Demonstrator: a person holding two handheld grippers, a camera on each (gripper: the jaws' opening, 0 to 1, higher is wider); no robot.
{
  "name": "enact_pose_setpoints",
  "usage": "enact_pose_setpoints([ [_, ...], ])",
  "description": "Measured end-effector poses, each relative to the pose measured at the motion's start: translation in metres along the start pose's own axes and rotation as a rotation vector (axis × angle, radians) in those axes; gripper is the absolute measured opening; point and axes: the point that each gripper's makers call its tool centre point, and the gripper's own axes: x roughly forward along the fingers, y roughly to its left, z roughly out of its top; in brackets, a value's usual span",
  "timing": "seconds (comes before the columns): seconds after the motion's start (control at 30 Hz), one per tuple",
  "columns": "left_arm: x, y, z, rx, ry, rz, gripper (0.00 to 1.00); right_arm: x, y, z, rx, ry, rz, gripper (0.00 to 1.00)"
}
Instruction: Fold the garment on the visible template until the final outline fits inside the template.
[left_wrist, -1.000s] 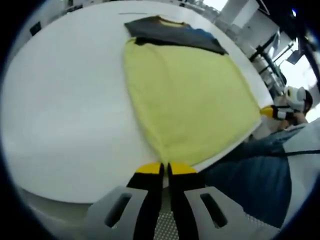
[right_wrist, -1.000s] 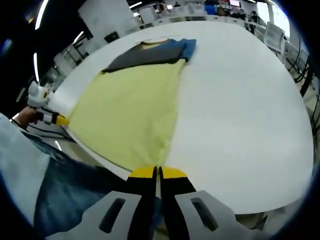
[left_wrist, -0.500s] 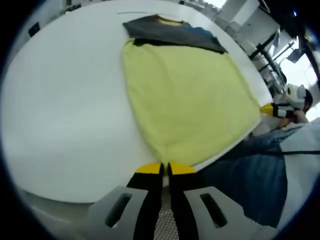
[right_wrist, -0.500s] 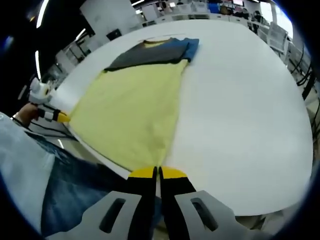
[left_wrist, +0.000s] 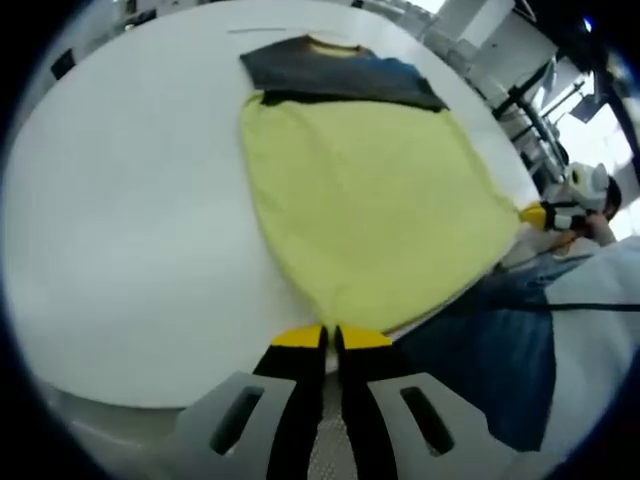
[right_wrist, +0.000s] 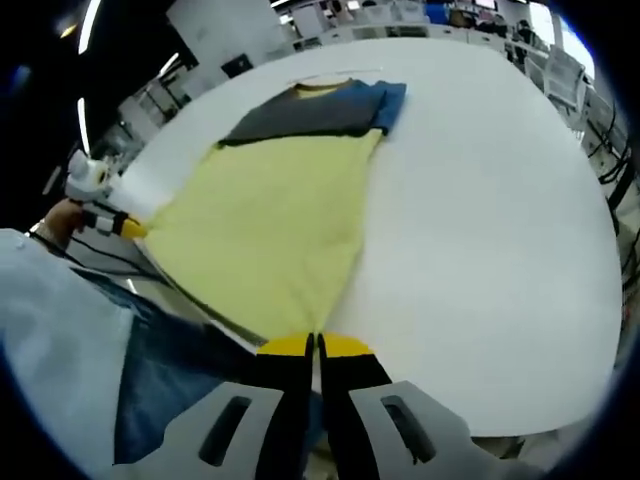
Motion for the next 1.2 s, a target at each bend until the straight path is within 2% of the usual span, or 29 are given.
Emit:
enact_pose_setpoints([
  [0.37,-0.015,-0.007,0.008,0.031,-0.004,-0.009,0.0,-0.02,0.001,0.019,-0.04,-0.018,-0.003,0.03],
  [0.53,-0.018,-0.008,0.008,0.039,0.004,-0.012,0.0,-0.026,0.004,0.021,-0.058,-0.009,-0.004,0.03],
  [0.63,-0.023,-0.01,0.008,0.047,0.006,-0.012,0.0,-0.03,0.0,0.019,-0.081,0.012,-0.03,0.01],
  [0.87,-0.033,-0.012,0.017,0.089,-0.011,0.014,0.0,-0.043,0.006,0.034,-0.114,-0.03,-0.046,0.01],
  [1.2,-0.041,-0.012,0.018,0.105,-0.026,0.021,0.0,-0.05,0.01,0.038,-0.126,-0.05,-0.045,0.01],
])
